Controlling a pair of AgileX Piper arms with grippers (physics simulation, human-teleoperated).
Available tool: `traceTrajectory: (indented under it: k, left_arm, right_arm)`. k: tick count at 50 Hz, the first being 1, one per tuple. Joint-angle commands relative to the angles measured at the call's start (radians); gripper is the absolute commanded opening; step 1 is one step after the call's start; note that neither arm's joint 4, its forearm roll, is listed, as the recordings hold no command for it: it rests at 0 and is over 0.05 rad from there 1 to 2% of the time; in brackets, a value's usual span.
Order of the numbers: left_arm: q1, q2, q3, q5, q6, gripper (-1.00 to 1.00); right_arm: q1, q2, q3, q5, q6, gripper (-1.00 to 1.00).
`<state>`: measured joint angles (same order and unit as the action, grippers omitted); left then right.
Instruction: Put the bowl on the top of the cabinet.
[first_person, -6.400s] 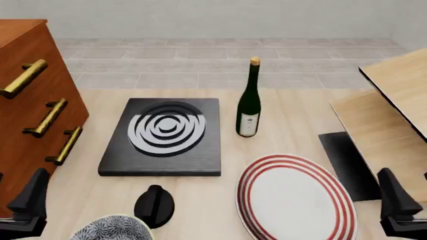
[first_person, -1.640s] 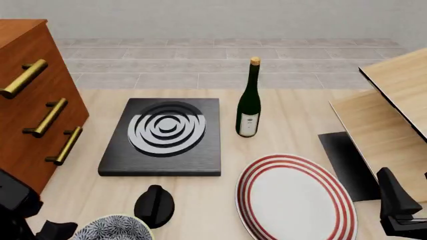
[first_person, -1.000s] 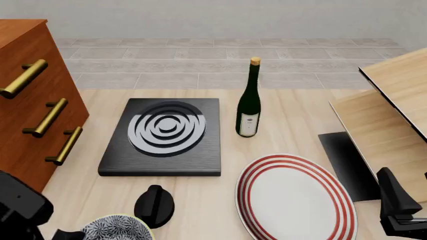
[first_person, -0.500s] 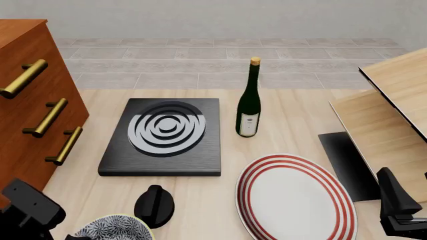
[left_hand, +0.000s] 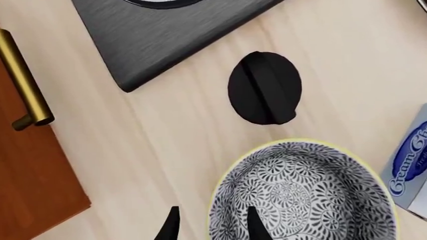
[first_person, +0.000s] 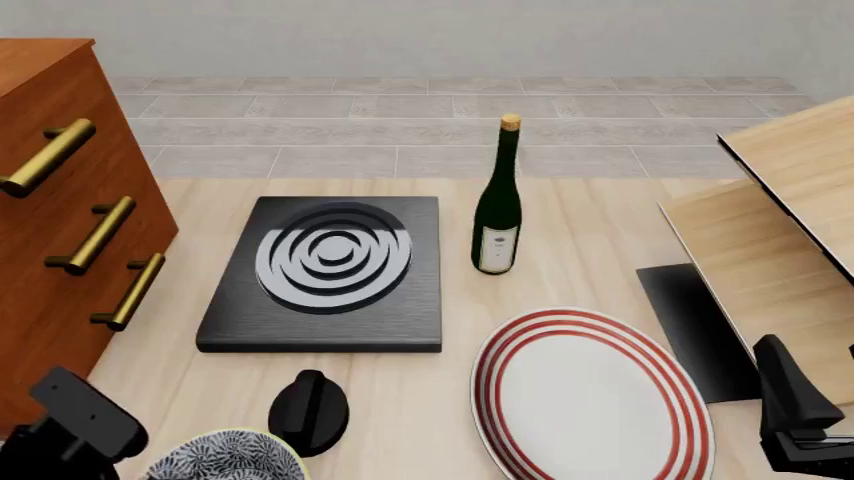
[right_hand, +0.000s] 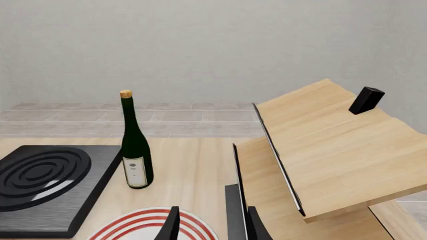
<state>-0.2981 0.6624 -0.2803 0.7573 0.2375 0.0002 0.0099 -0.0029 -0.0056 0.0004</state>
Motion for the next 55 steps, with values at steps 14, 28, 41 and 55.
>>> traceTrajectory:
  k: [14,28,41,55]
  left_arm:
    - [0.031,0.042,0.049,-0.072,0.048,1.00]
    - [0.034,0.062,0.069,-0.105,0.058,1.00]
    - [0.038,0.088,0.099,-0.152,0.062,1.00]
    - [0.050,0.135,0.124,-0.209,0.076,1.00]
  right_arm:
    - [0.000,0.000,0.000,0.000,0.000,1.00]
    - [0.000,0.000,0.000,0.000,0.000,1.00]
    - [0.000,0.000,0.000,0.000,0.000,1.00]
    - [0.000,0.000,0.000,0.000,0.000,1.00]
